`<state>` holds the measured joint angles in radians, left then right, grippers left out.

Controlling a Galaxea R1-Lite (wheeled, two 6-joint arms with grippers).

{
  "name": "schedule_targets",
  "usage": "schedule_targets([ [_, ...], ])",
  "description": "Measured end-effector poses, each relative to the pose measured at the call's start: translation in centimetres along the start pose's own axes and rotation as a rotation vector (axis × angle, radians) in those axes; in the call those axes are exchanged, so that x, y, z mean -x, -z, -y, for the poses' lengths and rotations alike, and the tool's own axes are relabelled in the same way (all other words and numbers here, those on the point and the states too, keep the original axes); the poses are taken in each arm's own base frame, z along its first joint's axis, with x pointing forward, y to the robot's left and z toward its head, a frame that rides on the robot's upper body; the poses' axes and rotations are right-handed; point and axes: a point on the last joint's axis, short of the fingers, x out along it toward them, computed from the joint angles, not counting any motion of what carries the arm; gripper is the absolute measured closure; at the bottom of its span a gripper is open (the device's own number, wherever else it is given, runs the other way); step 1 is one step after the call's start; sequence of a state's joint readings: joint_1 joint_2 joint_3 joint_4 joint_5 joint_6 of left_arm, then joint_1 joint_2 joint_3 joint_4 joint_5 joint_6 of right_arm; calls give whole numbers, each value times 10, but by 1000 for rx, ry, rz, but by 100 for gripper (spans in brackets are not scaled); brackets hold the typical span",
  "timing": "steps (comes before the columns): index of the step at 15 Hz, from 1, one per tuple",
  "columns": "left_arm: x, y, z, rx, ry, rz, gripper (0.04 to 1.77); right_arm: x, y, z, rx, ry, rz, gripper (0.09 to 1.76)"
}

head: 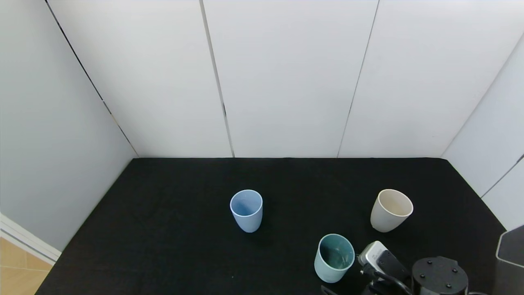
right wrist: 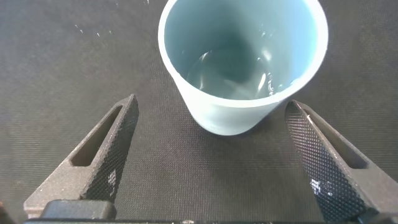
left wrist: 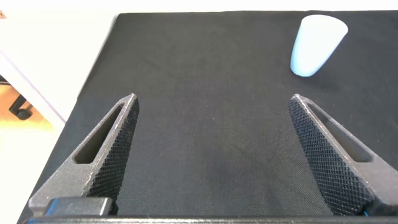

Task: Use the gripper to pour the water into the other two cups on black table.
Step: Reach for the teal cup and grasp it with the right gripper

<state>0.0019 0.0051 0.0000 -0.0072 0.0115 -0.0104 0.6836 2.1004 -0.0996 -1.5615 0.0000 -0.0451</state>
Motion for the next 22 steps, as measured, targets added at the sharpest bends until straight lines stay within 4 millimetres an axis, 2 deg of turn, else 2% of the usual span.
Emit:
schedule_targets([
  [10, 0, 0, 0, 0, 0, 0, 9, -30, -7, 3, 19, 12, 52, 14],
  [17, 0, 0, 0, 0, 0, 0, 9, -36, -7, 6, 19, 22, 55, 14],
  [19, 0, 0, 0, 0, 0, 0, 9, -36, -7, 6, 17, 25, 55, 51],
  [20, 0, 0, 0, 0, 0, 0, 9, -36, -6, 6, 17, 25, 55, 60],
  [22, 0, 0, 0, 0, 0, 0, 9, -35, -6, 6, 17, 25, 53, 63],
])
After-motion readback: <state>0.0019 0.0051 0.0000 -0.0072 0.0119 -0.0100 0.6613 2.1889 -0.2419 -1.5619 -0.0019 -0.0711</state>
